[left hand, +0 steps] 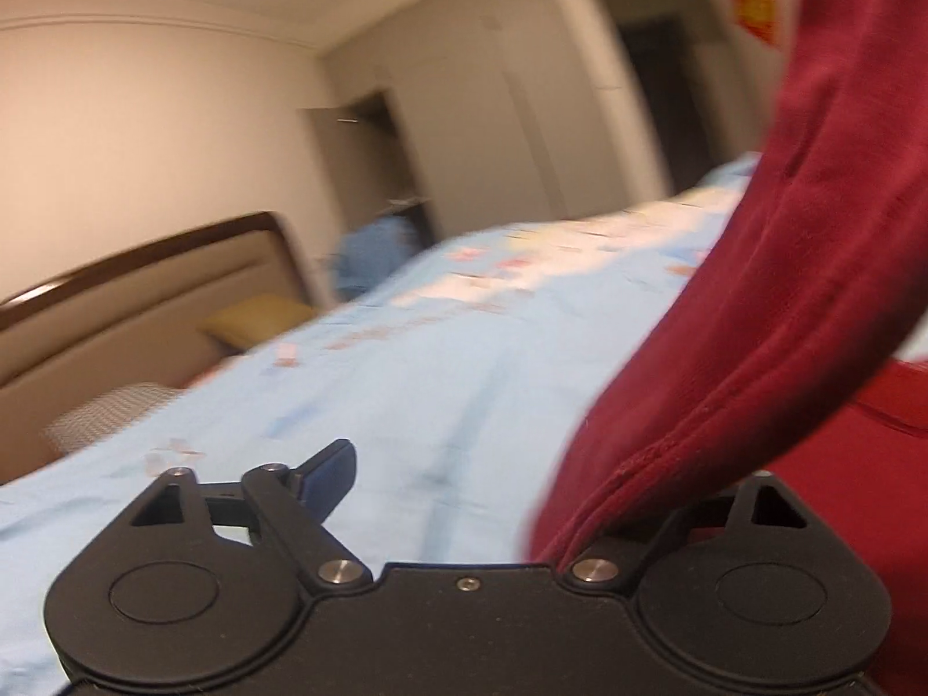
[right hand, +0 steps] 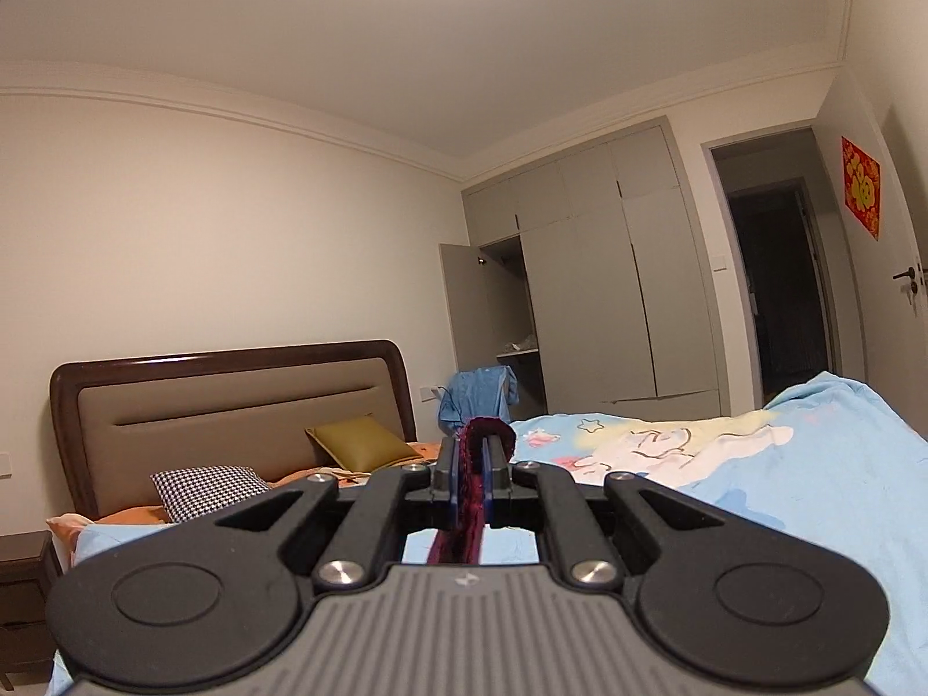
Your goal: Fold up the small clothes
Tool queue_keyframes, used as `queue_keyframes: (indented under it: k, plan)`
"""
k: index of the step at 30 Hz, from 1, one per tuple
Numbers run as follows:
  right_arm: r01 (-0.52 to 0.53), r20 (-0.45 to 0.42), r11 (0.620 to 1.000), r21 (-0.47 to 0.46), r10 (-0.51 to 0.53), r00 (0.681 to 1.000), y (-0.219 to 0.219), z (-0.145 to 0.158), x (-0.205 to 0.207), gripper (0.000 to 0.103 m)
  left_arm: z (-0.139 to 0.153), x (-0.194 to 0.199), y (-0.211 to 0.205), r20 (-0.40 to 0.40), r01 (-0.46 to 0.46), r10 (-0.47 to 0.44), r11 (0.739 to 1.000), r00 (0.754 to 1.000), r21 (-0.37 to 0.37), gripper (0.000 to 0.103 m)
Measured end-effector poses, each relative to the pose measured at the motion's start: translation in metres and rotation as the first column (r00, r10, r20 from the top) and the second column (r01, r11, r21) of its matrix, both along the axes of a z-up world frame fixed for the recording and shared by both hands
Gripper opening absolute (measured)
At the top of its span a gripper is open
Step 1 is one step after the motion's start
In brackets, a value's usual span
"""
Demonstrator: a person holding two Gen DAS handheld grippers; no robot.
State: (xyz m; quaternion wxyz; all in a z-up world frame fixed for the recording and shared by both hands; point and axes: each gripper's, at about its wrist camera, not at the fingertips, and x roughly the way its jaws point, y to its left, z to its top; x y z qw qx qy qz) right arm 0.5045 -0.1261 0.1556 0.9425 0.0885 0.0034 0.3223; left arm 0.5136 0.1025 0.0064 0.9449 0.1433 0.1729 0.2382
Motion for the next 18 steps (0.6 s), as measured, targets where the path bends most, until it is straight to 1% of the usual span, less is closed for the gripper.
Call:
queue_keyframes:
  k: [3,4,5,7,9,11,13,15,18]
  plan:
    - [-0.001,-0.053,1.000,0.003,0.001,0.999,0.000,-0.019,0.007,0.007,0.002,-0.004,0.020,0.014,-0.065,0.064,0.996,0.998,0.063,0.086]
    - [-0.003,-0.076,1.000,0.002,0.003,0.997,0.000,-0.028,0.009,0.006,0.001,-0.005,0.025,0.004,-0.067,0.067,0.995,0.998,0.079,0.086]
    - [0.001,-0.094,1.000,-0.002,-0.001,0.996,0.000,-0.039,0.010,0.002,-0.003,-0.007,0.029,-0.016,-0.070,0.072,0.993,0.997,0.092,0.087]
    - [0.009,-0.140,1.000,-0.022,-0.012,0.990,-0.001,-0.061,0.013,0.002,-0.012,-0.010,0.032,-0.056,-0.056,0.063,0.991,0.996,0.120,0.087]
    - [0.018,-0.206,1.000,-0.023,-0.023,0.978,-0.003,-0.085,0.017,0.002,-0.020,-0.014,0.031,-0.077,-0.044,0.054,0.992,0.996,0.119,0.087]
    - [0.029,-0.267,0.999,-0.035,-0.037,0.963,-0.006,-0.108,0.019,0.002,-0.024,-0.016,0.029,-0.094,-0.044,0.052,0.995,0.994,0.093,0.087]
    - [0.036,-0.320,0.999,-0.041,-0.047,0.946,-0.010,-0.128,0.019,0.002,-0.026,-0.019,0.025,-0.110,-0.015,0.023,0.997,0.994,0.077,0.087]
    - [0.044,-0.358,0.998,-0.048,-0.058,0.932,-0.021,-0.147,0.014,0.002,-0.026,-0.021,0.022,-0.139,0.033,-0.022,0.997,0.990,0.076,0.090]
    - [0.047,-0.388,0.997,-0.060,-0.067,0.919,-0.028,-0.161,0.017,0.002,-0.028,-0.025,0.018,-0.183,0.132,-0.115,0.988,0.976,0.082,0.096]
